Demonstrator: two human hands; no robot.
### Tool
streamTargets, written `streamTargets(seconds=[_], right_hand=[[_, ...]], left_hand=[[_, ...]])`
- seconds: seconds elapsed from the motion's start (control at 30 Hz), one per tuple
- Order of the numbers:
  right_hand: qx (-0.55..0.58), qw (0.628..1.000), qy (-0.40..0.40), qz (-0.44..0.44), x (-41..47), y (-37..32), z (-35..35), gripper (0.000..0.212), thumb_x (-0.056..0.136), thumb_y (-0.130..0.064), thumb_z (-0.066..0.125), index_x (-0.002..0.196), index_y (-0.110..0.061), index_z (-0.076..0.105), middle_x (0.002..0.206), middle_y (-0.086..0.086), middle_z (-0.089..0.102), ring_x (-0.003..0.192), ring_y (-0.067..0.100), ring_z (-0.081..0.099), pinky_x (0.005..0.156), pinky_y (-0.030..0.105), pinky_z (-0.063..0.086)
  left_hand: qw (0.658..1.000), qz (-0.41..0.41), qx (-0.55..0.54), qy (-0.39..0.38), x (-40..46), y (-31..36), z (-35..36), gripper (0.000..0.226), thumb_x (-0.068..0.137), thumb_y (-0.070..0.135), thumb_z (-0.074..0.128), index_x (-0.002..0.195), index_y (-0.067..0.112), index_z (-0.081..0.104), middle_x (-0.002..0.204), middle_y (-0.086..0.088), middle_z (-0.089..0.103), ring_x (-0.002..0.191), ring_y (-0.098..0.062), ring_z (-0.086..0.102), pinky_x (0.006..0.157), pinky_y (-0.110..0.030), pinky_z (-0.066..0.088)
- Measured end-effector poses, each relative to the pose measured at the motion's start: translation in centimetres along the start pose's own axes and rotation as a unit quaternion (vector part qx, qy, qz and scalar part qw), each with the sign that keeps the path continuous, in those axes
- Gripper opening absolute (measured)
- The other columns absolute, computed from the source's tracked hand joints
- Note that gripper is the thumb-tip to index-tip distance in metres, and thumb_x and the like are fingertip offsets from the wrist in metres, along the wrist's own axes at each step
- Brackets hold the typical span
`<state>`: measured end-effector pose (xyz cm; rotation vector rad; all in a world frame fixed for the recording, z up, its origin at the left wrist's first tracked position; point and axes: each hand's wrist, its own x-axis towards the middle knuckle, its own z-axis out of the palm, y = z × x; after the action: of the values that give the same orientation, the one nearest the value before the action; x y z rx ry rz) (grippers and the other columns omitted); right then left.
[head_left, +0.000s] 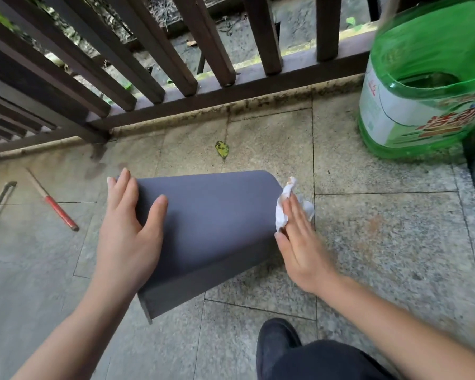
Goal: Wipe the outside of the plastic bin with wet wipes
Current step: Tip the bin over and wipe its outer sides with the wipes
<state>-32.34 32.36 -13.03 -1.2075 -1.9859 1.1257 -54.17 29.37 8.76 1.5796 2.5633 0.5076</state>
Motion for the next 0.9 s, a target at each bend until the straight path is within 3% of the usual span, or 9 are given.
streamTargets(seconds=[0.07, 0.17, 0.23, 0.3, 0.4, 0.53, 0.67, 0.8, 0.9], right_hand=[[0.024, 0.999, 0.016, 0.021, -0.3, -1.2, 1.0, 0.067, 0.106, -0.047, 0.020, 0.160, -0.024, -0.012, 0.168, -0.011, -0.020, 0.155, 0.009, -0.016, 0.124, 0.025, -0.010], [0.018, 1.000, 0.004, 0.009, -2.0, -1.6, 1.9, 0.068, 0.106, -0.045, 0.022, 0.160, -0.018, -0.010, 0.169, -0.002, -0.018, 0.156, 0.012, -0.014, 0.125, 0.026, -0.007], [0.011, 0.999, -0.048, -0.004, -3.8, -1.3, 3.2, 0.068, 0.105, -0.051, 0.017, 0.158, -0.017, -0.010, 0.168, -0.001, -0.017, 0.155, 0.008, -0.015, 0.127, 0.031, 0.000], [-0.007, 0.995, -0.098, -0.005, -5.2, -0.7, 4.4, 0.068, 0.103, -0.057, 0.010, 0.156, -0.021, -0.012, 0.166, -0.005, -0.020, 0.153, 0.003, -0.019, 0.127, 0.035, 0.004], [0.030, 0.998, -0.051, 0.020, -5.4, -0.2, 4.3, 0.065, 0.103, -0.057, 0.011, 0.156, -0.027, -0.011, 0.164, -0.016, -0.020, 0.153, -0.001, -0.016, 0.126, 0.026, 0.000], [0.093, 0.994, 0.038, 0.048, -2.9, -1.6, 2.5, 0.062, 0.104, -0.057, 0.018, 0.156, -0.042, -0.013, 0.168, -0.019, -0.011, 0.155, 0.003, -0.008, 0.122, 0.016, -0.005], [0.051, 0.997, 0.063, 0.009, 2.1, -3.1, 1.6, 0.066, 0.105, -0.042, 0.026, 0.160, -0.017, 0.001, 0.168, -0.008, -0.006, 0.155, 0.003, -0.009, 0.124, 0.020, -0.004], [-0.005, 0.999, 0.034, 0.011, 3.9, -4.1, 0.5, 0.070, 0.104, -0.046, 0.021, 0.161, -0.009, 0.003, 0.170, 0.003, -0.005, 0.156, 0.011, -0.010, 0.128, 0.038, 0.004], [-0.028, 0.993, -0.033, -0.107, 3.7, -6.7, -0.5, 0.066, 0.106, -0.048, 0.018, 0.161, -0.012, 0.010, 0.170, 0.003, 0.005, 0.157, 0.010, -0.003, 0.128, 0.039, 0.008]], left_hand=[[1.000, -0.012, 0.004, -0.001, -0.2, -0.5, -0.1, 0.069, 0.097, 0.041, 0.052, 0.155, 0.017, 0.025, 0.163, 0.014, 0.015, 0.146, 0.008, -0.001, 0.104, -0.002, -0.001], [0.999, -0.053, -0.006, -0.010, -0.5, -0.4, -0.3, 0.059, 0.096, 0.044, 0.054, 0.149, 0.025, 0.037, 0.163, 0.011, 0.018, 0.149, -0.001, 0.005, 0.110, -0.016, 0.006], [0.996, -0.089, -0.009, -0.004, 0.1, -0.1, -0.6, 0.011, 0.095, 0.047, 0.054, 0.104, 0.039, 0.054, 0.154, 0.004, 0.036, 0.151, -0.014, 0.015, 0.109, -0.025, 0.018], [0.996, -0.089, -0.021, -0.016, 0.7, 0.2, -0.3, 0.030, 0.094, 0.050, 0.053, 0.081, 0.024, 0.046, 0.130, -0.008, 0.048, 0.144, -0.034, 0.027, 0.106, -0.040, 0.032], [0.996, -0.087, 0.023, -0.020, 1.0, -0.3, -0.3, 0.062, 0.093, 0.055, 0.051, 0.119, -0.002, 0.047, 0.142, -0.019, 0.041, 0.138, -0.040, 0.032, 0.111, -0.056, 0.031], [0.997, -0.069, 0.025, 0.013, 0.6, -1.0, -0.2, 0.071, 0.095, 0.051, 0.052, 0.148, 0.007, 0.035, 0.163, 0.002, 0.023, 0.151, -0.012, 0.012, 0.116, -0.024, 0.009], [0.998, -0.060, 0.023, 0.025, 0.8, -0.9, 0.3, 0.068, 0.093, 0.054, 0.054, 0.147, 0.016, 0.038, 0.162, 0.012, 0.023, 0.150, -0.004, 0.006, 0.107, -0.017, 0.007], [0.998, -0.056, 0.015, 0.023, 1.0, -0.5, 0.2, 0.045, 0.093, 0.056, 0.051, 0.130, 0.030, 0.051, 0.146, 0.019, 0.037, 0.151, -0.009, 0.009, 0.104, -0.017, 0.013], [0.999, -0.026, 0.011, 0.017, 0.6, -0.1, 0.1, 0.074, 0.094, 0.054, 0.050, 0.153, 0.014, 0.029, 0.164, 0.009, 0.017, 0.151, -0.005, 0.006, 0.110, -0.013, 0.006]])
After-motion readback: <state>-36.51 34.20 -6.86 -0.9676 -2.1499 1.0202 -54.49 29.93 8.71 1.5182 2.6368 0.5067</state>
